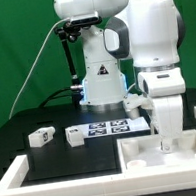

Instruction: Assemble one leg

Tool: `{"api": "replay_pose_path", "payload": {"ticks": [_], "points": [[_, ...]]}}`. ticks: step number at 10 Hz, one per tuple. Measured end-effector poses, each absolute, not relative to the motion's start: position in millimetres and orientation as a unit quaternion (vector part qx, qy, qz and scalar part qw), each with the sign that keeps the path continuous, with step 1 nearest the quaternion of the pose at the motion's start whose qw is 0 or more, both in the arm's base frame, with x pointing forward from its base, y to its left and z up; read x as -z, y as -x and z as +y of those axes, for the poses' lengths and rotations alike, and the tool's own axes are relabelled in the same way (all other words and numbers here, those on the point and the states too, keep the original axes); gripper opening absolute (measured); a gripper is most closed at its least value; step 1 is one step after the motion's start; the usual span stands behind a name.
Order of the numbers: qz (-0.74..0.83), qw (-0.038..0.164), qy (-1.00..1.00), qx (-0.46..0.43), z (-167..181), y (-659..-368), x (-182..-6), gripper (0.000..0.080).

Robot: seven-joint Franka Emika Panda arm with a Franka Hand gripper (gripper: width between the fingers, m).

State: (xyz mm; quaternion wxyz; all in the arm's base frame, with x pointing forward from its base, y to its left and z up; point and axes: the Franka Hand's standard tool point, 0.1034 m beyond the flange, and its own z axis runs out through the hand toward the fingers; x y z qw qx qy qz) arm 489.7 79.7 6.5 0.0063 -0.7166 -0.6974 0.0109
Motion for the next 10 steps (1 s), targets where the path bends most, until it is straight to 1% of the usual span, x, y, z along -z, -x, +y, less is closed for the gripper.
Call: {"api": "replay_pose_path", "payload": {"ticks": [1,2,3,5,6,7,10], "points": [[-0.697,0.006,0.717,-0.011,80,-490,-7.1,0.0649],[-0.690,0.003,0.724,-0.011,83,-487,-15.3,0.0649],[-0.675,-0.004,0.738,-0.010,88,-483,-27.8,0.0649],[-0.630,-0.022,0.776,-0.012,101,-474,-60.8,0.0649],[-0.602,-0.027,0.798,-0.011,112,-471,-70.0,0.0649],[-0.586,-0.029,0.809,-0.014,115,-467,-73.3,0.0649],[-0.566,-0.028,0.823,-0.014,115,-467,-71.3,0.0649]]}}
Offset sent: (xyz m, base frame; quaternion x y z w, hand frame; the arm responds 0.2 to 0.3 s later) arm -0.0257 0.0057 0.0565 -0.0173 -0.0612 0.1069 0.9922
